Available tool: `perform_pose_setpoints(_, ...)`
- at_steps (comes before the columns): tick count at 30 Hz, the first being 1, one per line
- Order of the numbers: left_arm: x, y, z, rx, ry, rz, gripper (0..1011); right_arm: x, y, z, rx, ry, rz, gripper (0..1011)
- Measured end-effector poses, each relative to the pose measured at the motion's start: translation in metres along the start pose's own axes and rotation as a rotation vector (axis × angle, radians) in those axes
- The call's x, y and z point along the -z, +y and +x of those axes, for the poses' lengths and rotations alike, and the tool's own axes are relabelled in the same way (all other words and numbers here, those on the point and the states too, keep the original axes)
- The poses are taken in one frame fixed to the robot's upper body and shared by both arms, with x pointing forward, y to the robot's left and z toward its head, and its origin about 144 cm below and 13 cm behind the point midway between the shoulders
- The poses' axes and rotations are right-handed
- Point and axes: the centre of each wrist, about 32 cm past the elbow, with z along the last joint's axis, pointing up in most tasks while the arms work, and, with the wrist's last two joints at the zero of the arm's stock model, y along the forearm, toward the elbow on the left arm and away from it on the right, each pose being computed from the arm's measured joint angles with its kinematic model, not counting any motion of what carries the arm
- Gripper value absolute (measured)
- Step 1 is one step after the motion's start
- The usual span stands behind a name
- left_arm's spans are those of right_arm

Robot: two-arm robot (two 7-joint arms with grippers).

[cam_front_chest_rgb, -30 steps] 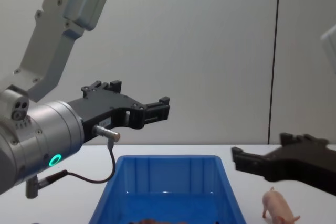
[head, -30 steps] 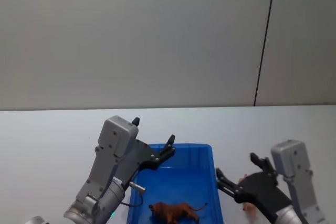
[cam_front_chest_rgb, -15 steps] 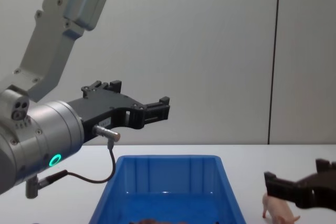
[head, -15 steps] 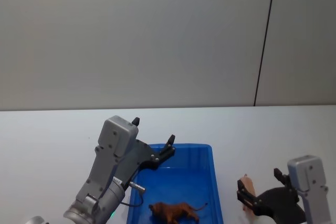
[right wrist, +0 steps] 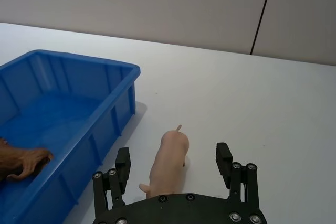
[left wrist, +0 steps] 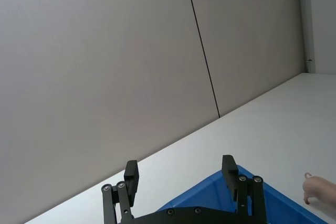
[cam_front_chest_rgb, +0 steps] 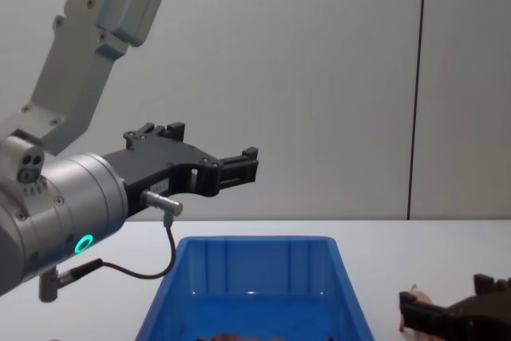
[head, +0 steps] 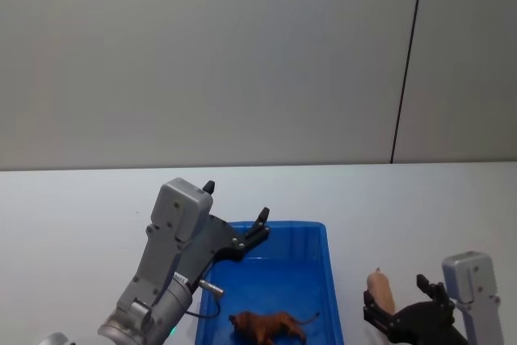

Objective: Pick up the two dolls from the table and place them into the box.

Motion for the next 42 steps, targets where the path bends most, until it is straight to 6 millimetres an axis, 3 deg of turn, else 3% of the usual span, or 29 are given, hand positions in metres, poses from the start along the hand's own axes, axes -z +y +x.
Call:
perform_pose_setpoints(7,0.0,0.0,0.0,0.0,0.0,0.0,1001,0.008,0.008,0.001,-0.036,0.017,-0.004,1001)
perform_pose_setpoints(11,0.0,0.0,0.0,0.0,0.0,0.0,1001,0.011,0.011,0.0,-0.049,0.027,-0.014,932)
perform_pose_setpoints(20,0.0,0.0,0.0,0.0,0.0,0.0,1001,0.017,0.014,-0.004,-0.06,0.043,-0.056,708)
perform_pose_setpoints(24,0.0,0.0,0.0,0.0,0.0,0.0,1001,0.019,0.015,-0.006,-0.049,0.048,-0.084,534)
perform_pose_setpoints(29,0.0,0.0,0.0,0.0,0.0,0.0,1001,0.02,0.015,-0.007,-0.032,0.048,-0.11,392)
perform_pose_setpoints(42,0.0,0.0,0.0,0.0,0.0,0.0,1001,0.011,0.011,-0.009,-0.008,-0.011,-0.058,357)
